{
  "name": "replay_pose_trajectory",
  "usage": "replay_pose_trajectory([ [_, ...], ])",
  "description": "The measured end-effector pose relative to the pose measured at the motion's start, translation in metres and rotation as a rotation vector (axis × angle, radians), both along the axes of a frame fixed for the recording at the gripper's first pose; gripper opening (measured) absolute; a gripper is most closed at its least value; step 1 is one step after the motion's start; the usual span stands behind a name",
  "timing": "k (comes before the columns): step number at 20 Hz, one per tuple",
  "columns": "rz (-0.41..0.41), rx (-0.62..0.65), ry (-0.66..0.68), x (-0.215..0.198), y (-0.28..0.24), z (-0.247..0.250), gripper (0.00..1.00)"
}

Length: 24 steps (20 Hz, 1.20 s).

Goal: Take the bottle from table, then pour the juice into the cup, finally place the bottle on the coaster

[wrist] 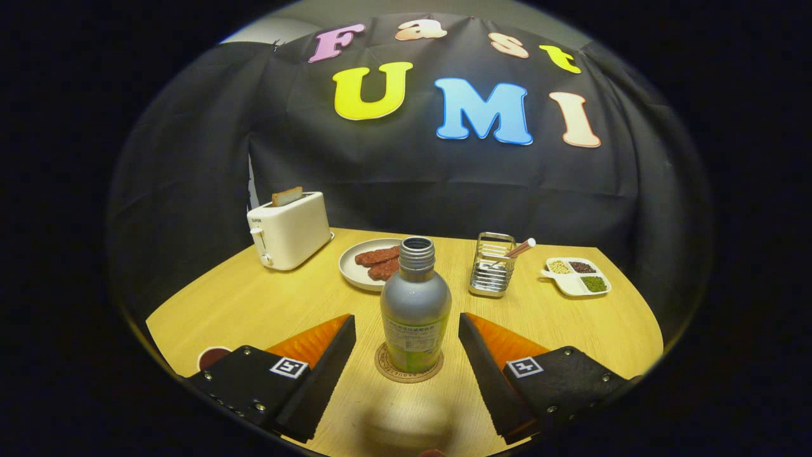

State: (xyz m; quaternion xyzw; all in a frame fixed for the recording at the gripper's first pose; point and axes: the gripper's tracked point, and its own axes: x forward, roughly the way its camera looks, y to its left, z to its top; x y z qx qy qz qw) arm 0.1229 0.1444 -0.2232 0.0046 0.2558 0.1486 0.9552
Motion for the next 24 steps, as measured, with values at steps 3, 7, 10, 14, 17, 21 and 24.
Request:
replay_pose_trajectory([
  [3,-0.055,0.009,-0.038,-0.017,-0.016,0.029,0.98],
  [7,-0.083,0.006,-0.09,-0.04,-0.03,0.064,0.98],
  [10,-0.115,0.014,-0.14,-0.055,-0.042,0.093,0.98],
  [14,-0.14,0.015,-0.206,-0.072,-0.055,0.133,0.98],
  [17,-0.158,0.014,-0.256,-0.082,-0.066,0.159,0.98],
  [21,-0.187,0.021,-0.299,-0.097,-0.075,0.18,0.98],
  [24,-0.212,0.019,-0.34,-0.107,-0.085,0.192,0.98],
])
